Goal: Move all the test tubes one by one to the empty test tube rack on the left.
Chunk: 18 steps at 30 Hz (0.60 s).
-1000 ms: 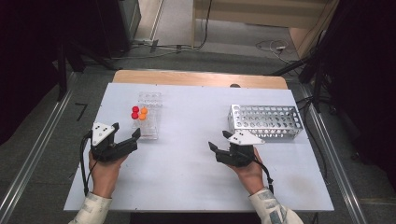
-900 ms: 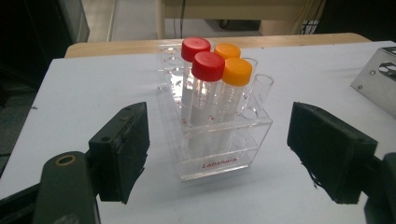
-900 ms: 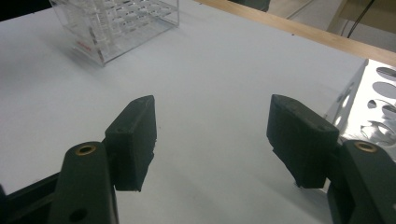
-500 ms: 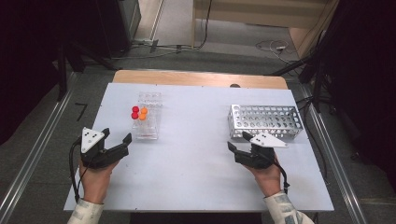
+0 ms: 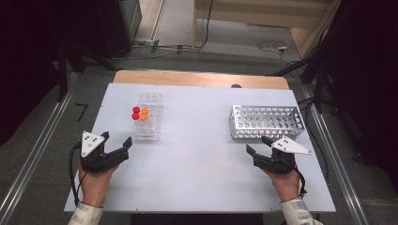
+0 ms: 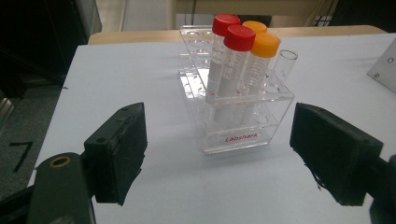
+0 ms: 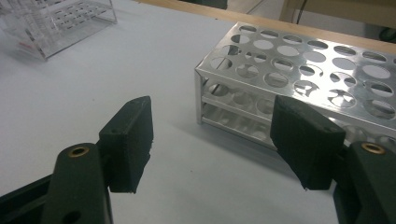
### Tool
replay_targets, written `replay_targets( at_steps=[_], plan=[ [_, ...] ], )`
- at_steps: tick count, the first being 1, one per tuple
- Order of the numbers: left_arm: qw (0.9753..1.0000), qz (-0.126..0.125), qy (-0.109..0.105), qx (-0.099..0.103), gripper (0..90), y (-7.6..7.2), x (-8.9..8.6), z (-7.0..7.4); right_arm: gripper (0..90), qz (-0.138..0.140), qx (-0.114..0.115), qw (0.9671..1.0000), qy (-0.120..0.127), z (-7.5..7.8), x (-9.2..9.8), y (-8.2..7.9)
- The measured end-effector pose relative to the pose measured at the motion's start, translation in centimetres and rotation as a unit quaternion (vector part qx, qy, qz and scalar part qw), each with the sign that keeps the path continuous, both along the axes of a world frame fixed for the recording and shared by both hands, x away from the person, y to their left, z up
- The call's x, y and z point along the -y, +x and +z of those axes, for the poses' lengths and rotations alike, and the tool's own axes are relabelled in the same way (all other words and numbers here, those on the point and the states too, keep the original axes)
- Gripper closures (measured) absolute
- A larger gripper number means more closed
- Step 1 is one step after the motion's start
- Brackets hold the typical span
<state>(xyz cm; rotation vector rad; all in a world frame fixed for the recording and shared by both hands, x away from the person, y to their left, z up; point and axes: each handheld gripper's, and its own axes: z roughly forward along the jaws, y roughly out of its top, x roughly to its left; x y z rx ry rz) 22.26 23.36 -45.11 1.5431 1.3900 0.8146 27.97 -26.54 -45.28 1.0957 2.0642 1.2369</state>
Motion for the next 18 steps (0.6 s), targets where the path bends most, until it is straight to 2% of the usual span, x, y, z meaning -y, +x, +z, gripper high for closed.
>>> replay_targets(
  at_steps=[18],
  plan=[
    [1.0,0.003,0.004,-0.003,18.5,-0.9,-0.4,-0.3,28.0,-0.019,0.001,0.9998,-0.001,0.0,2.8,-1.1]
  ],
)
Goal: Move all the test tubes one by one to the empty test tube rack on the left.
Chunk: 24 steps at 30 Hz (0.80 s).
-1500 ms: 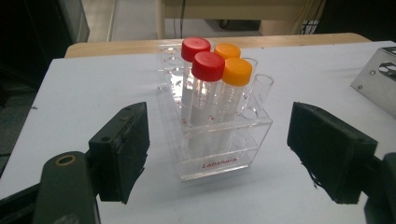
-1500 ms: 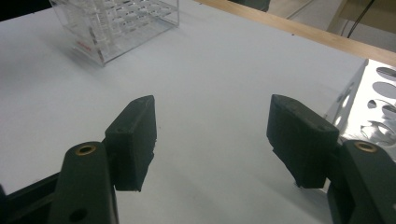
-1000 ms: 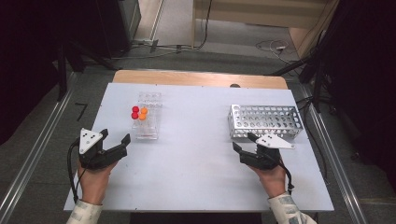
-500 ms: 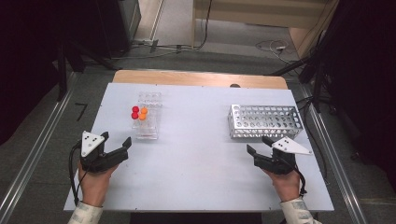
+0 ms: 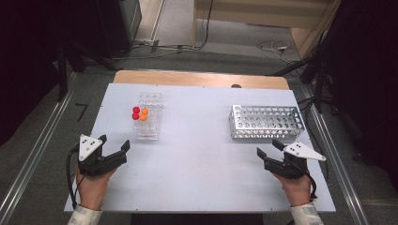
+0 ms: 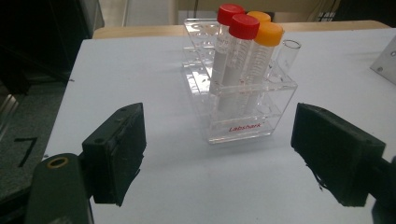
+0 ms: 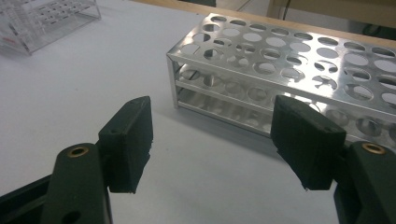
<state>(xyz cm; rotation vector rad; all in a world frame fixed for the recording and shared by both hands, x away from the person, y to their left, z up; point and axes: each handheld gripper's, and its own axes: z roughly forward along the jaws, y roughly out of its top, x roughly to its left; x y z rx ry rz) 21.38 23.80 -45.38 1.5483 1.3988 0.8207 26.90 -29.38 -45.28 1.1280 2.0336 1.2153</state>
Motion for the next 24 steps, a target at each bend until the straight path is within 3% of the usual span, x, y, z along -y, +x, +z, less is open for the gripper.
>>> replay_targets(
  at_steps=[13,24],
  plan=[
    [1.0,0.002,0.009,0.003,18.5,-0.6,-0.3,0.0,27.8,-0.017,0.0,0.9999,0.0,0.0,1.7,-0.4],
    [0.9998,0.018,0.011,-0.006,18.6,-1.1,-1.4,-0.5,27.4,-0.065,-0.006,0.9979,0.004,-0.4,5.3,-0.9]
  ],
)
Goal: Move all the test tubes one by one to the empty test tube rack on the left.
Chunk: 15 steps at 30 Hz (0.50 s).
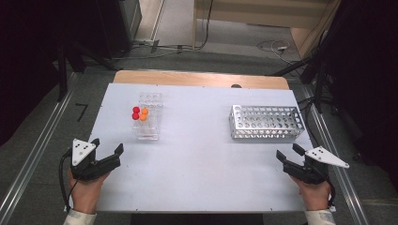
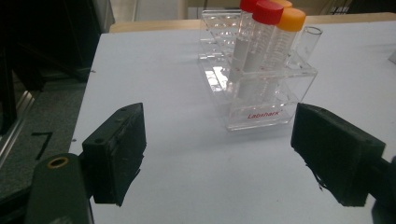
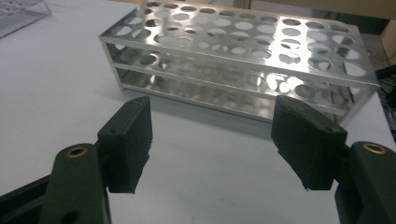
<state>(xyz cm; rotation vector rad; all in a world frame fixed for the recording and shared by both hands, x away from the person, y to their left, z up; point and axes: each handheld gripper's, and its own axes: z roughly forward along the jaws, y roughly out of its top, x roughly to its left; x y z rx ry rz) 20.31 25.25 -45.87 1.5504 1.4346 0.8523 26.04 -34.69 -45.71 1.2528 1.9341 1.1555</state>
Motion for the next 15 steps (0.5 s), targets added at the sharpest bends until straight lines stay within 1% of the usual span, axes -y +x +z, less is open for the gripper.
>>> replay_targets(
  at_steps=[3,9,12,15],
  plan=[
    [1.0,0.004,0.001,-0.001,18.6,-0.1,-0.3,-0.1,27.2,-0.013,-0.002,0.9999,-0.009,-0.3,1.0,0.0],
    [0.9999,0.012,0.001,-0.011,18.6,0.1,-0.8,-0.6,27.0,-0.036,-0.014,0.9992,-0.009,-1.0,2.5,0.0],
    [0.9997,0.013,-0.001,-0.02,18.3,0.3,-1.1,-0.9,26.4,-0.045,-0.018,0.9988,-0.009,-1.3,3.1,0.1],
    [0.9993,0.014,-0.004,-0.035,16.2,0.6,-1.3,-1.4,24.1,-0.052,-0.027,0.9982,-0.01,-1.6,3.4,0.2]
  ],
)
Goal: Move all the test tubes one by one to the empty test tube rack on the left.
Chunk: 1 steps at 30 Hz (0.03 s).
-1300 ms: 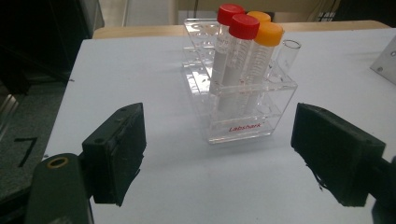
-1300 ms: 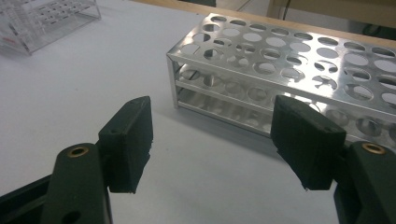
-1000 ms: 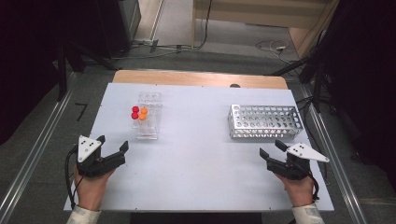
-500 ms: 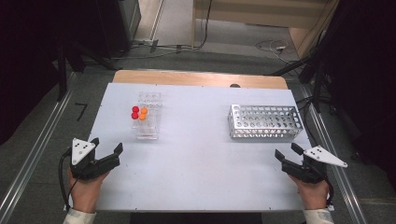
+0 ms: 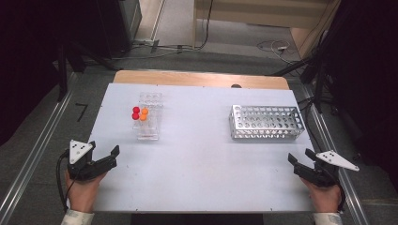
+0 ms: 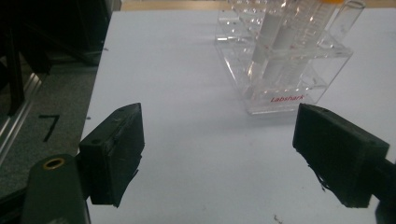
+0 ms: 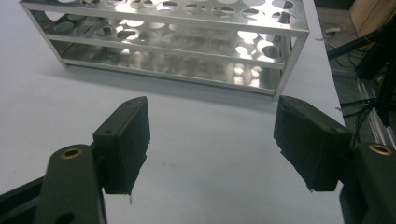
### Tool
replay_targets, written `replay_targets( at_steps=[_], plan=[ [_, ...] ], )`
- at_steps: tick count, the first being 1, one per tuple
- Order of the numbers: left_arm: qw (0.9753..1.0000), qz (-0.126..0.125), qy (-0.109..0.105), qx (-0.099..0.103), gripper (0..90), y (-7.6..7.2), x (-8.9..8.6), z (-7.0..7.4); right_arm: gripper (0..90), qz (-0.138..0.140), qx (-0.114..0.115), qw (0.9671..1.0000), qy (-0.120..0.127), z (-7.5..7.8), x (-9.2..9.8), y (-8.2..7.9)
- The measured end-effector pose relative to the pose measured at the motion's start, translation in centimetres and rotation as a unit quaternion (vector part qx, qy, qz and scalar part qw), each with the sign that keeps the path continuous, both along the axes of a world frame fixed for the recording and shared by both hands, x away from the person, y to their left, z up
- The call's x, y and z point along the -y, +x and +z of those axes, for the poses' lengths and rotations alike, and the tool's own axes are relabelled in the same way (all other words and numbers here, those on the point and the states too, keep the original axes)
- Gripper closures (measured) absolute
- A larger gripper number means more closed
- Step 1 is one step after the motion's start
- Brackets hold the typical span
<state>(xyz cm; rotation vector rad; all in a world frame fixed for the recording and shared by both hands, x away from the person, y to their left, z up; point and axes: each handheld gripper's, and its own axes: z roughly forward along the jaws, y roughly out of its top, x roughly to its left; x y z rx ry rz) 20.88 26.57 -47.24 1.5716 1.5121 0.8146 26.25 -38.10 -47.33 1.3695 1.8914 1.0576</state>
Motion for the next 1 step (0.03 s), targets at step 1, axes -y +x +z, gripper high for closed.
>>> replay_targets(
  at_steps=[1],
  plan=[
    [1.0,0.001,-0.003,-0.003,16.1,0.08,-0.08,-0.17,23.1,-0.003,-0.003,1.0,0.002,-0.09,0.08,0.06]
  ],
)
